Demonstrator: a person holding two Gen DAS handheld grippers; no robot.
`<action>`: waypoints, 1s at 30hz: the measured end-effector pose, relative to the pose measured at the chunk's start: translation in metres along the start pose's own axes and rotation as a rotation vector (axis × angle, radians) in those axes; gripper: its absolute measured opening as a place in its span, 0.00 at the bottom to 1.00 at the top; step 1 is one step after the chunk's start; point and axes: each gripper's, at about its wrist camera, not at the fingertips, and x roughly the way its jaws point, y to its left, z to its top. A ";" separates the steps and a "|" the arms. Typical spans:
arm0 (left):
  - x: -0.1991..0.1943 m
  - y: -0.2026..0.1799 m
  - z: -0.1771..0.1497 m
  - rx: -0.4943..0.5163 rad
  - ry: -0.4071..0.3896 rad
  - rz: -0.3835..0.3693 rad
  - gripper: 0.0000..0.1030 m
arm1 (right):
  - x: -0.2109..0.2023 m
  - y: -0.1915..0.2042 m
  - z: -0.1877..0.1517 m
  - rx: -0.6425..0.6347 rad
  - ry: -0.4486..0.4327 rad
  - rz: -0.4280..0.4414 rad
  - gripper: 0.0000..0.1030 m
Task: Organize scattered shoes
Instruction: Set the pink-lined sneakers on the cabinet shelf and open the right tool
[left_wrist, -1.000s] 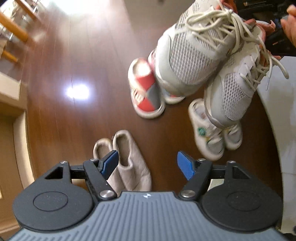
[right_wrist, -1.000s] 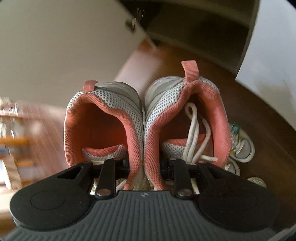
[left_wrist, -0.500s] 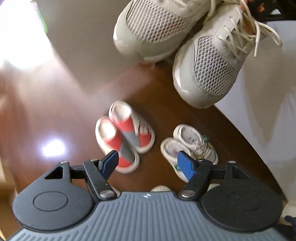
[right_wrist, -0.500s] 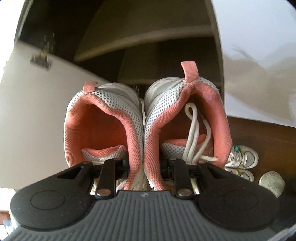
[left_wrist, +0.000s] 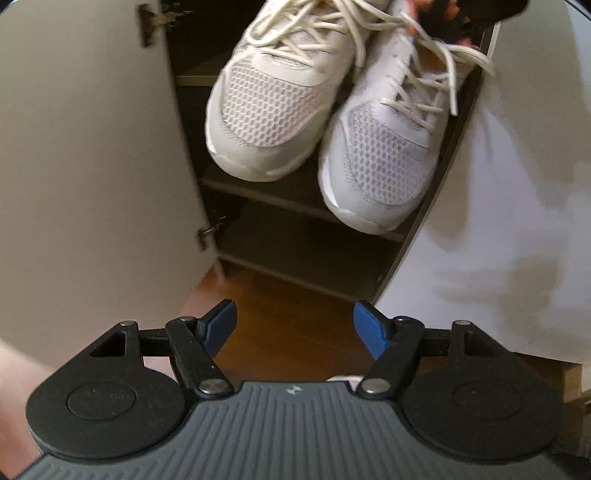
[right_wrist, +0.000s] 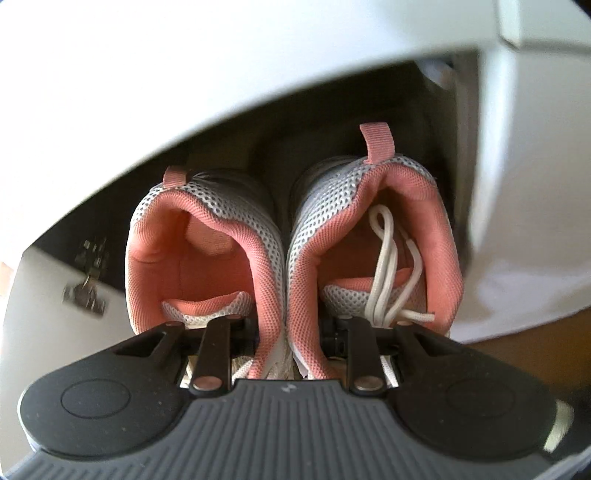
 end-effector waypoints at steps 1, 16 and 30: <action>0.006 0.002 0.004 0.001 -0.001 -0.010 0.70 | 0.010 0.004 0.002 -0.012 -0.022 -0.017 0.22; 0.100 0.023 0.057 0.038 -0.014 -0.149 0.71 | 0.068 0.046 -0.010 -0.180 -0.071 -0.142 0.25; 0.109 0.035 0.094 0.221 -0.042 -0.164 0.67 | 0.095 0.071 0.006 -0.125 -0.055 -0.229 0.66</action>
